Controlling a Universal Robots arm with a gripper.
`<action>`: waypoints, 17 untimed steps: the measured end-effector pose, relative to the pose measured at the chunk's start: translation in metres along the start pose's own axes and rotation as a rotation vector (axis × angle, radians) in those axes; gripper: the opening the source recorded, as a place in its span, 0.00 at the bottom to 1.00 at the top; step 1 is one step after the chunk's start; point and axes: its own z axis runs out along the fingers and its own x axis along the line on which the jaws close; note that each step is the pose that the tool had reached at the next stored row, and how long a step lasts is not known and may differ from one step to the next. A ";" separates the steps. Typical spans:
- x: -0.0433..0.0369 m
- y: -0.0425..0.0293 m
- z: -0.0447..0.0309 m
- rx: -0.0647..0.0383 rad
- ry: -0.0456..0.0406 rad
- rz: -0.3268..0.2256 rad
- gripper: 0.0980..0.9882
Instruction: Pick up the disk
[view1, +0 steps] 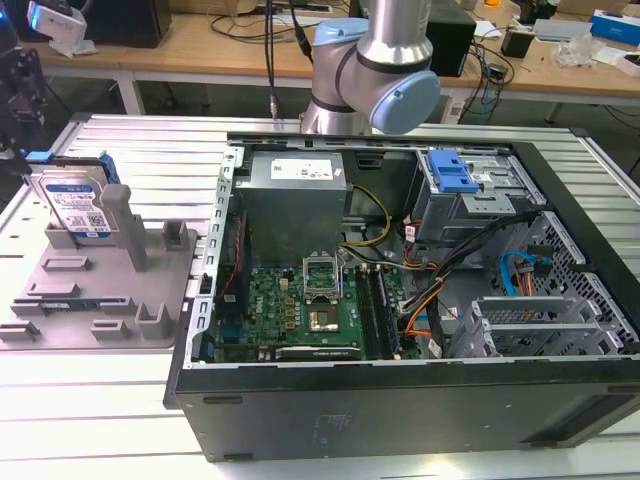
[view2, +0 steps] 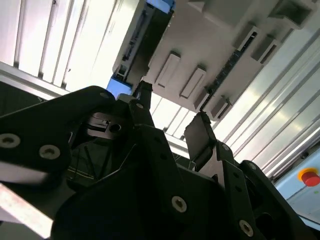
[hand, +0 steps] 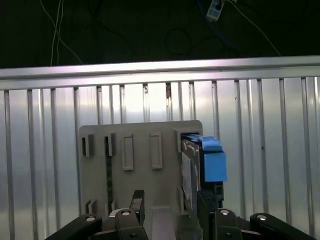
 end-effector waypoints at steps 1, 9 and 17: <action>-0.0054 0.0003 -0.0001 0.005 0.0013 -0.001 0.50; -0.0323 0.0135 0.0055 0.042 0.0134 -0.007 0.50; -0.0331 0.0258 0.0087 0.058 0.0126 -0.007 0.50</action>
